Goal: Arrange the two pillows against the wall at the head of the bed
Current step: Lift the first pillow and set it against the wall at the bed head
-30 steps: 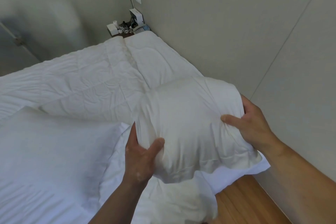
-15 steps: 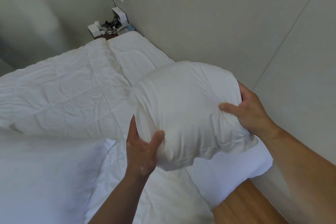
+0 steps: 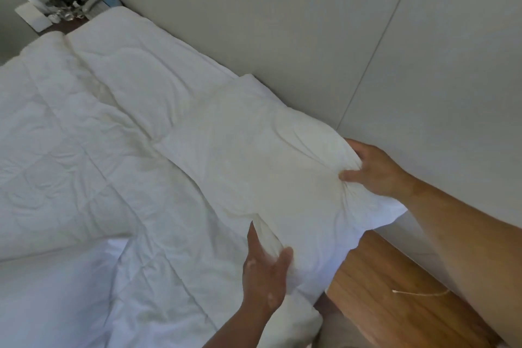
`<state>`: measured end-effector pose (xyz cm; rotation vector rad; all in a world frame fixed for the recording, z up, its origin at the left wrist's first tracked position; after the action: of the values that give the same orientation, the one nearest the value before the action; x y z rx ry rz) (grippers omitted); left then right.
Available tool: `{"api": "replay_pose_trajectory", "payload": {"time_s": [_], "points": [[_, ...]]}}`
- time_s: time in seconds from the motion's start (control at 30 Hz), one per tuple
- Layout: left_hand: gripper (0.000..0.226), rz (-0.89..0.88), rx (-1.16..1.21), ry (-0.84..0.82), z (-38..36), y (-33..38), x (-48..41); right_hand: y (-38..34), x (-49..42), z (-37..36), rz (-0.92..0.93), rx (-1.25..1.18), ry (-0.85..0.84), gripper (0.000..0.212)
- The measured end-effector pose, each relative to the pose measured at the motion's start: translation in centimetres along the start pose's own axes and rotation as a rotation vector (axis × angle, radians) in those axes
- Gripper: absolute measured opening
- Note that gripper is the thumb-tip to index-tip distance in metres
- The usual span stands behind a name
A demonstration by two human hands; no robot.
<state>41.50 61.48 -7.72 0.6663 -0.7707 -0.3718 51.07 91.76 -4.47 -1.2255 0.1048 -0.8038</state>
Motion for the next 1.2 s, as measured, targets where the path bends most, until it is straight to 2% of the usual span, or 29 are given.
{"api": "replay_pose_trajectory", "payload": {"time_s": [0.1, 0.17, 0.23, 0.37, 0.43, 0.5, 0.57, 0.63, 0.67, 0.73, 0.77, 0.83, 1.0, 1.1, 1.2], "points": [[0.105, 0.039, -0.068, -0.113, -3.5, -0.3, -0.6, 3.8, 0.2, 1.9, -0.078, 0.044, -0.020, 0.079], [0.104, 0.062, -0.195, -0.222, -5.4, -0.9, -1.6, 6.0, 0.1, 2.6, -0.135, 0.057, -0.027, 0.080], [0.096, 0.088, -0.330, -0.286, -6.4, -0.9, -2.7, 7.9, -0.1, 2.9, -0.166, 0.069, -0.021, 0.081], [0.073, 0.121, -0.455, -0.381, -7.0, -0.9, -4.7, 10.8, -0.5, 3.0, -0.227, 0.073, -0.010, 0.084], [0.064, 0.117, -0.631, -0.495, -6.4, -0.2, -6.7, 12.3, -0.5, 3.0, -0.258, 0.068, -0.010, 0.086], [0.063, -0.009, -0.929, -0.600, -5.2, 1.9, -10.0, 13.3, -0.6, 3.0, -0.260, 0.071, -0.009, 0.087], [0.055, -0.145, -1.084, -0.542, -3.4, 5.9, -14.1, 13.8, -0.8, 3.0, -0.245, 0.088, -0.018, 0.089], [0.046, -0.329, -1.216, -0.374, -1.9, 11.2, -18.3, 14.3, -1.2, 3.2, -0.231, 0.110, -0.030, 0.092], [0.041, -0.396, -1.215, -0.275, -1.2, 13.9, -20.3, 14.6, -1.3, 3.2, -0.229, 0.120, -0.039, 0.094], [0.037, -0.452, -1.058, -0.149, -0.5, 18.1, -24.8, 15.1, -1.6, 3.4, -0.234, 0.132, -0.061, 0.100], [0.040, -0.475, -1.030, -0.132, -0.4, 19.5, -27.0, 15.3, -1.7, 3.4, -0.246, 0.130, -0.073, 0.102], [0.054, -0.534, -1.152, -0.184, -1.0, 21.6, -31.0, 15.8, -2.0, 3.5, -0.270, 0.115, -0.093, 0.102], [0.085, -0.609, -1.384, -0.435, -4.5, 22.9, -37.0, 16.7, -3.3, 3.5, -0.363, 0.008, -0.087, 0.103], [0.095, -0.504, -1.545, -0.565, -6.2, 22.3, -39.4, 17.2, -3.6, 3.3, -0.433, 0.000, -0.054, 0.117], [0.098, -0.373, -1.566, -0.581, -7.0, 21.2, -40.4, 17.6, -4.0, 3.0, -0.455, 0.026, -0.014, 0.121]]}}
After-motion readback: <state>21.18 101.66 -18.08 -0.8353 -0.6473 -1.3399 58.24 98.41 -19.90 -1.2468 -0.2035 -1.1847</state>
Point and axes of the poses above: each hand's wrist, its own x-axis away from the middle knuckle, its own z-axis out of the back of the hand, y = z × x, the point moved 4 cm from there along -x, towards the middle knuckle, and after that the axes turned 8 degrees about -x, right-handed, at the moved point
